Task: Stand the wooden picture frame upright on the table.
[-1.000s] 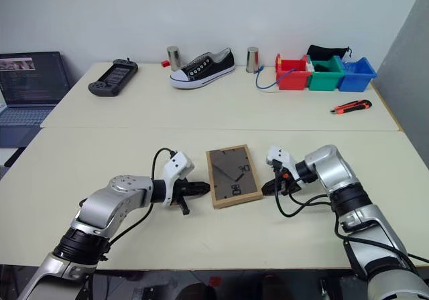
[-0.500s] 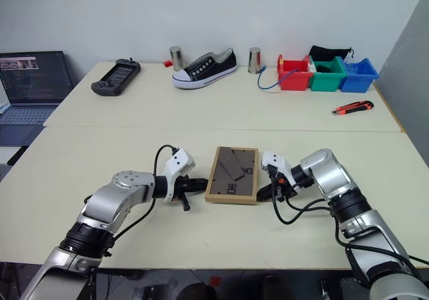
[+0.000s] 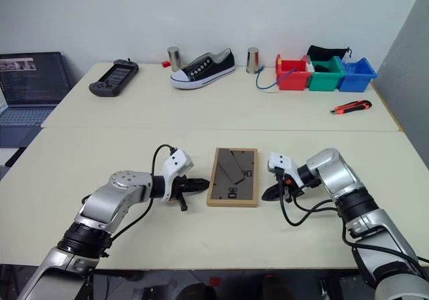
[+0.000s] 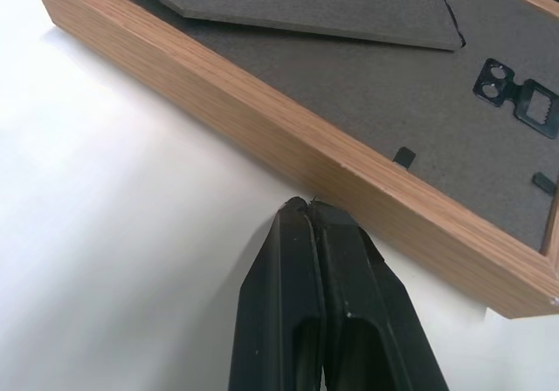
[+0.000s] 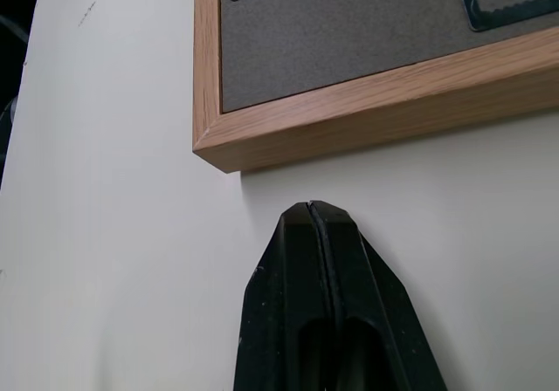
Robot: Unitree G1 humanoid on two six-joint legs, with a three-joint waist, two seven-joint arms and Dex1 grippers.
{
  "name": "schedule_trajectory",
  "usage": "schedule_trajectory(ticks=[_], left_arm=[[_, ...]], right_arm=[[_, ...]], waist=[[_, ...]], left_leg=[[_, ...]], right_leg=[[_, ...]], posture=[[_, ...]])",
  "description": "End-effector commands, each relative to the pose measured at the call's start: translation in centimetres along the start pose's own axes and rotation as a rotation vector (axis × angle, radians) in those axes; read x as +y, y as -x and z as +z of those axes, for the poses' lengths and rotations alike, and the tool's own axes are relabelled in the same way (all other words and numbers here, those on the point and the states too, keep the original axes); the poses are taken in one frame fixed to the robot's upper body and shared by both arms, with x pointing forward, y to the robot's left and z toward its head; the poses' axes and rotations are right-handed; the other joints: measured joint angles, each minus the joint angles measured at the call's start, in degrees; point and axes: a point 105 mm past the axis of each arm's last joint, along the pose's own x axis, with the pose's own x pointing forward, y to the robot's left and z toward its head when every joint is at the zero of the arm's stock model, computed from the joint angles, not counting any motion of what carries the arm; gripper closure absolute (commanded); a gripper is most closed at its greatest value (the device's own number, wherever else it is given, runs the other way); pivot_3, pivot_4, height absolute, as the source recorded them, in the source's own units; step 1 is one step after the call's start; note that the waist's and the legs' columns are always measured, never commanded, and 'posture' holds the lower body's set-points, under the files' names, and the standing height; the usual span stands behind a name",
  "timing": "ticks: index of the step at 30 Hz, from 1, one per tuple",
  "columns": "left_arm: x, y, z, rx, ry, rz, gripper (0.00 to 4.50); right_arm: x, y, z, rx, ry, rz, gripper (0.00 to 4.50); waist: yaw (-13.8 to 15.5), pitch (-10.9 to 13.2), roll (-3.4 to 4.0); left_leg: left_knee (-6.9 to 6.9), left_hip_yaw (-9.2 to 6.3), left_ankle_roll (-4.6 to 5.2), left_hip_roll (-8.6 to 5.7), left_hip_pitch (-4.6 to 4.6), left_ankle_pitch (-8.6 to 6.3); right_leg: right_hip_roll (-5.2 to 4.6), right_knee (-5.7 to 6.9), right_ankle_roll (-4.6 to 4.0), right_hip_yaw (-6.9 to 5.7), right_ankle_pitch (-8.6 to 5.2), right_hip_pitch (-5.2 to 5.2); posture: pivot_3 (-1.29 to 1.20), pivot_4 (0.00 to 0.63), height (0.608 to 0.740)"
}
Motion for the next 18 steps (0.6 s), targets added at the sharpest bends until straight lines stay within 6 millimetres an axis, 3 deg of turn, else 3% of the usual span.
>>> schedule_trajectory(ticks=[1,6,11,15,18], left_arm=[[1.5,0.6,-1.0,0.046,0.012,0.068,4.46],[1.6,0.4,-0.6,0.040,0.004,0.065,4.46],[1.5,0.6,-0.5,0.037,0.001,0.056,4.46],[1.7,2.1,-0.2,0.000,0.087,0.046,4.46],[1.9,3.6,-0.1,-0.028,0.165,0.035,3.99]], right_arm=[[-0.3,0.6,1.0,-0.015,0.021,-0.013,4.50],[0.3,-0.2,2.1,-0.039,0.035,0.015,4.50],[0.3,-0.2,1.9,-0.036,0.026,0.010,4.50],[-0.1,1.1,0.7,-0.010,0.005,-0.022,4.50],[-0.1,2.6,-0.1,0.012,-0.009,-0.033,4.50]], waist=[[0.0,0.0,0.00],[0.0,0.0,0.00],[0.0,0.0,0.00],[0.0,0.0,0.00],[-0.1,0.0,0.00]], left_leg=[[0.00,0.00,0.00,0.00,0.00,0.00],[0.02,0.00,0.00,0.00,0.01,0.00],[0.03,-0.01,0.00,0.01,-0.01,0.00],[0.02,-0.01,0.00,0.01,-0.01,0.00],[0.00,0.00,0.00,0.02,-0.04,0.00]], right_leg=[[0.00,0.01,0.00,0.00,0.00,0.00],[0.01,0.03,0.00,0.01,0.00,0.00],[0.00,0.03,0.00,-0.01,0.00,0.00],[0.00,0.03,0.00,-0.01,0.00,-0.01],[0.00,0.02,0.00,-0.01,0.00,-0.06]], posture=[[0.00,0.150,0.740],[0.00,0.150,0.740],[0.00,0.150,0.740],[0.00,0.150,0.740],[0.00,0.150,0.740]])
